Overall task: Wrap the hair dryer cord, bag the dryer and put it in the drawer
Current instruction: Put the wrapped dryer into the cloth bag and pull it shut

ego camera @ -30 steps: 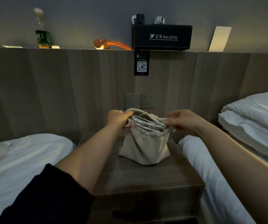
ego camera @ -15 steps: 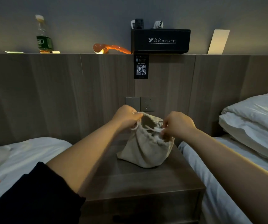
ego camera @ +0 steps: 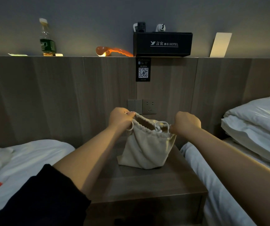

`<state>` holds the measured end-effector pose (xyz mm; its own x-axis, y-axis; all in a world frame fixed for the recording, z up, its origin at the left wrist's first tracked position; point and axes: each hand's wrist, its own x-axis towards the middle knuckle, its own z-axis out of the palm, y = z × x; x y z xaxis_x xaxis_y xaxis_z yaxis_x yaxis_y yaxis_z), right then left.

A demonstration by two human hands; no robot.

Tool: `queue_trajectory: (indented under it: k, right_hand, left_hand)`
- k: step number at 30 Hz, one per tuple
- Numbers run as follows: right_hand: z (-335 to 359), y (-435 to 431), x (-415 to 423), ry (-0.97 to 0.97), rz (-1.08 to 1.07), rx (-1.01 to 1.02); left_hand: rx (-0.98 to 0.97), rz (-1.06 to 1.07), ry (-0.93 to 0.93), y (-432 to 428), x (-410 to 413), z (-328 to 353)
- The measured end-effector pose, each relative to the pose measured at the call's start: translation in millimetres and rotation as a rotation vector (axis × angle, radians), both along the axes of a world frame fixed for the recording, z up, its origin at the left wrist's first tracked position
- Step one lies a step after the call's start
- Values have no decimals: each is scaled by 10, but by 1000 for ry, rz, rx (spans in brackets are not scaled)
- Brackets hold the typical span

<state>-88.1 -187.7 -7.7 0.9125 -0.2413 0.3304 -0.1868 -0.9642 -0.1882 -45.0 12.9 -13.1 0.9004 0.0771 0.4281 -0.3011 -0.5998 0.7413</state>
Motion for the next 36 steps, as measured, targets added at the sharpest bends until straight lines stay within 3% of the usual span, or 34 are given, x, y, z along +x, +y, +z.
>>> queue_trajectory:
  k: [4, 10, 15, 19, 24, 26, 28, 31, 33, 36]
  right_hand:
    - [-59, 40, 71, 11, 66, 58]
    - [-110, -14, 162, -373, 101, 540]
    - [75, -24, 143, -503, 116, 511]
    - [297, -49, 127, -555, 102, 378]
    - [508, -87, 138, -512, 296, 807]
    - [524, -128, 80, -409, 418, 925]
    - [523, -192, 43, -335, 490, 814]
    - [520, -261, 10, -263, 477, 290]
    - [512, -283, 17, -166, 441, 46]
    - [517, -268, -3, -167, 304, -174]
  left_hand:
    - [109, 14, -130, -15, -78, -88]
    - [187, 57, -124, 10, -55, -71]
    - [386, 44, -70, 38, -19, 123]
    - [82, 75, -134, 49, 30, 311]
    - [-586, -125, -5, 66, 13, 387]
    - [-735, -203, 45, 137, 34, 374]
    - [-728, -246, 98, 207, 40, 365]
    - [-639, -292, 165, 300, 12, 361]
    - [-598, -315, 184, 367, -5, 364]
    - [-539, -334, 174, 446, -35, 352]
